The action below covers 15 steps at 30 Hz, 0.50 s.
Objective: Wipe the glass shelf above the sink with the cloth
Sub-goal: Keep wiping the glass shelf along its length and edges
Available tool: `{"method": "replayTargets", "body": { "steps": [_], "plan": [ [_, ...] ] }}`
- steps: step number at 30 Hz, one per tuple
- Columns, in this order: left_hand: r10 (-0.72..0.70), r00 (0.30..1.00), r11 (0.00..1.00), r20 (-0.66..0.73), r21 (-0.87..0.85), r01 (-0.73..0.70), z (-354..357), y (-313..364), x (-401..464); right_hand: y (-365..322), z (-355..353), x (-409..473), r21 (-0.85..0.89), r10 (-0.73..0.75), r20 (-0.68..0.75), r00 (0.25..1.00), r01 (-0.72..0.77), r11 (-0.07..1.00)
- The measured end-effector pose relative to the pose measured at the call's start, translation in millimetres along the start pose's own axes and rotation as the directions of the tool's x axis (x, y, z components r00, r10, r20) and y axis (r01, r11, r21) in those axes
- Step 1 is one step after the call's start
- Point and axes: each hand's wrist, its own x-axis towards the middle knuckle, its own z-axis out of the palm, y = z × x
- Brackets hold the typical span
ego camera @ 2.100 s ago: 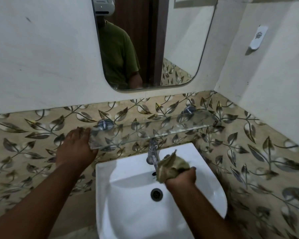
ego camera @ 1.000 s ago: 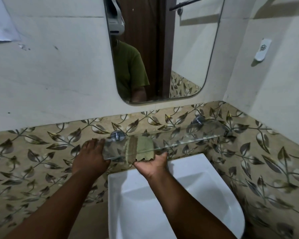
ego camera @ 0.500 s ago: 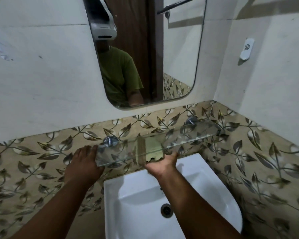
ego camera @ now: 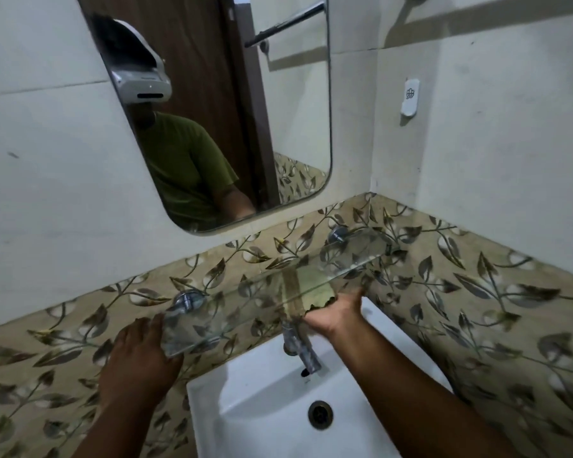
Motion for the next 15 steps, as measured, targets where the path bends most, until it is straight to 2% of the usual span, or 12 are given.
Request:
{"method": "replayTargets", "body": {
  "steps": [4, 7, 12, 14, 15],
  "plan": [
    [0.000, 1.000, 1.000, 0.022, 0.022, -0.001, -1.5, -0.7, -3.0, -24.9, 9.4, 6.5, 0.098, -0.066, -0.049, 0.997, 0.071, 0.993],
    [0.000, 0.997, 0.998, 0.078, 0.060, -0.005, -4.3, -0.2, -4.2, -15.2, 14.8, 24.2, 0.056, -0.054, -0.045, 0.998, 0.057, 0.997],
    [0.006, 0.998, 0.997, 0.066, 0.083, -0.012, -5.1, 4.2, -4.1, -22.1, -1.8, 17.1, 0.005, -0.020, 0.034, 0.999, 0.020, 1.000],
    [0.015, 0.997, 0.997, 0.077, 0.072, -0.020, -9.6, 6.9, -6.5, -45.9, -10.7, 13.6, 0.081, -0.009, 0.057, 0.998, 0.004, 0.997],
    [0.004, 0.993, 0.999, 0.121, 0.040, -0.009, -13.6, 7.9, -7.8, -57.2, -9.6, 9.9, 0.143, -0.052, 0.071, 0.996, 0.042, 0.989]
  ]
}}
